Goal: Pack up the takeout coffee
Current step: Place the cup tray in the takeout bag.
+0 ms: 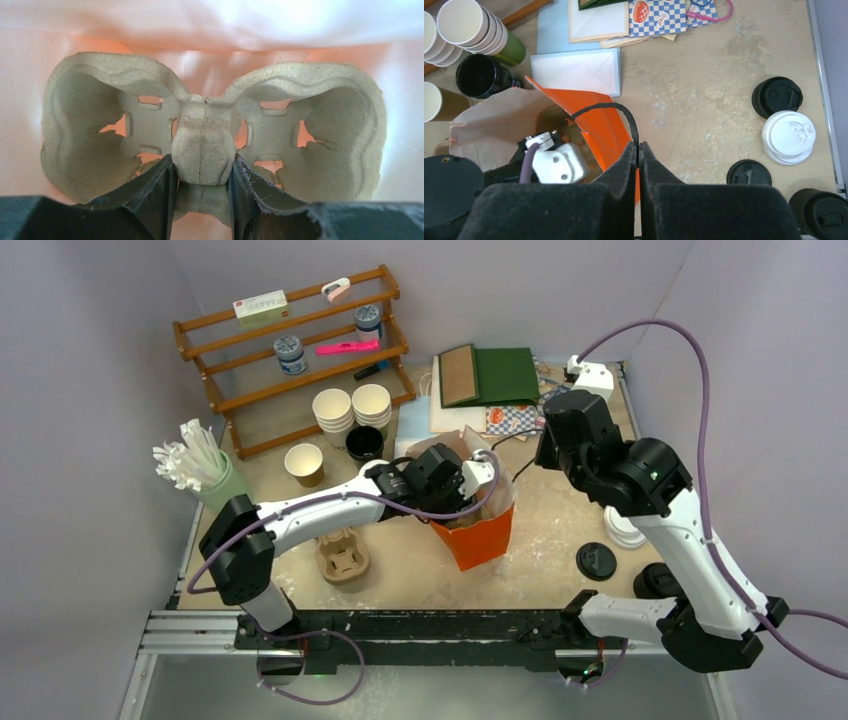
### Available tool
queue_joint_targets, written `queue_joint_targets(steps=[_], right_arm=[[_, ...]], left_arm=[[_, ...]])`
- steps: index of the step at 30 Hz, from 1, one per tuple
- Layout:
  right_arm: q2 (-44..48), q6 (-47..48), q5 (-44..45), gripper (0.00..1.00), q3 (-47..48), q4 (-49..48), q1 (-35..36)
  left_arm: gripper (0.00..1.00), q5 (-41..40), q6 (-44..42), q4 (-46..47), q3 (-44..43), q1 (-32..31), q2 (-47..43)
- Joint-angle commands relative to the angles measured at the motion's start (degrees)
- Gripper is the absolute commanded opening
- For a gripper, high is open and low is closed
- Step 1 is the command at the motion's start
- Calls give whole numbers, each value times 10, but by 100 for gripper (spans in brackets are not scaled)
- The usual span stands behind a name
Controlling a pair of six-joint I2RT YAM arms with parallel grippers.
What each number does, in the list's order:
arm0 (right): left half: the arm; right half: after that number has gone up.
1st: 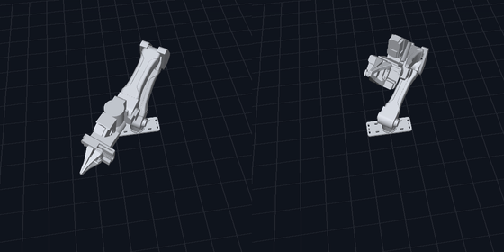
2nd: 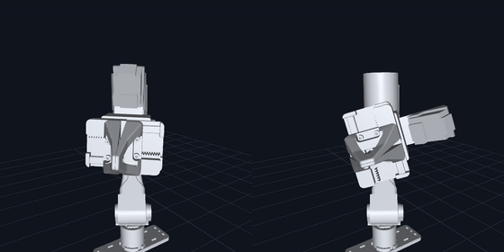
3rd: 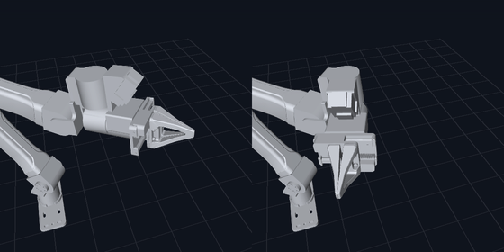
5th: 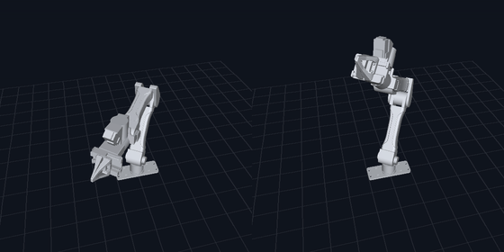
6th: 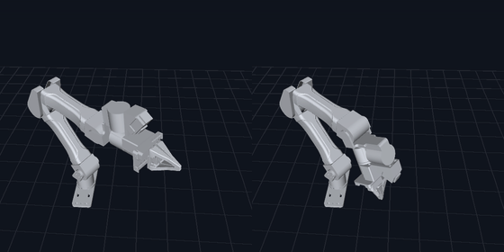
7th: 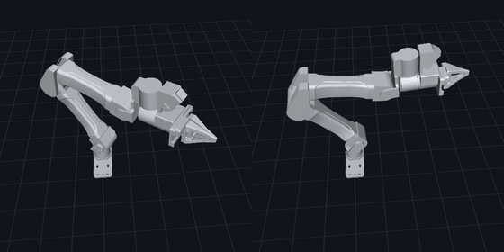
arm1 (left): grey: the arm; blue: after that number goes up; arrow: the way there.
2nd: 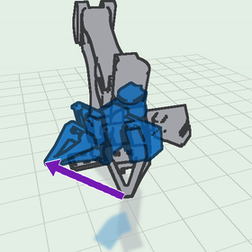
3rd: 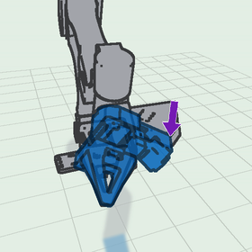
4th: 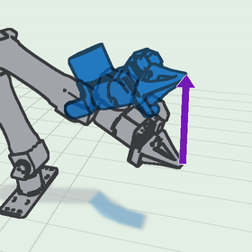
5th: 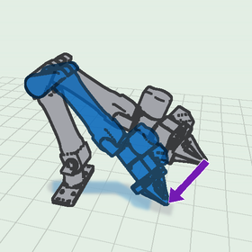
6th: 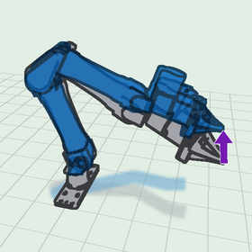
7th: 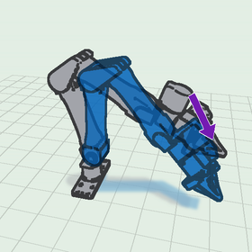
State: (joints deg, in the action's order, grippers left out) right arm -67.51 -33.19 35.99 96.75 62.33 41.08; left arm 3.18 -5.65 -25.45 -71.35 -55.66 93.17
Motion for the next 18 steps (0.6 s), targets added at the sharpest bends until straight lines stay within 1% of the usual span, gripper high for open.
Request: queue_joint_targets(steps=[1, 5, 9, 15, 18], right_arm=[[22, 8, 8, 0, 2, -21, -4], [18, 8, 7, 0, 5, -20, -4], [18, 10, 12, 0, 7, -19, -4], [21, 12, 20, 0, 8, -20, -4], [20, 13, 19, 0, 10, -20, -4]], left_arm=[[35, -2, -11, -9, 0, -8, 25], [35, 5, -11, -12, -11, -11, 47], [35, -1, -17, -49, -40, -15, 79], [36, 7, -18, -53, -50, -16, 95], [36, 11, -17, -70, -65, -16, 113]])
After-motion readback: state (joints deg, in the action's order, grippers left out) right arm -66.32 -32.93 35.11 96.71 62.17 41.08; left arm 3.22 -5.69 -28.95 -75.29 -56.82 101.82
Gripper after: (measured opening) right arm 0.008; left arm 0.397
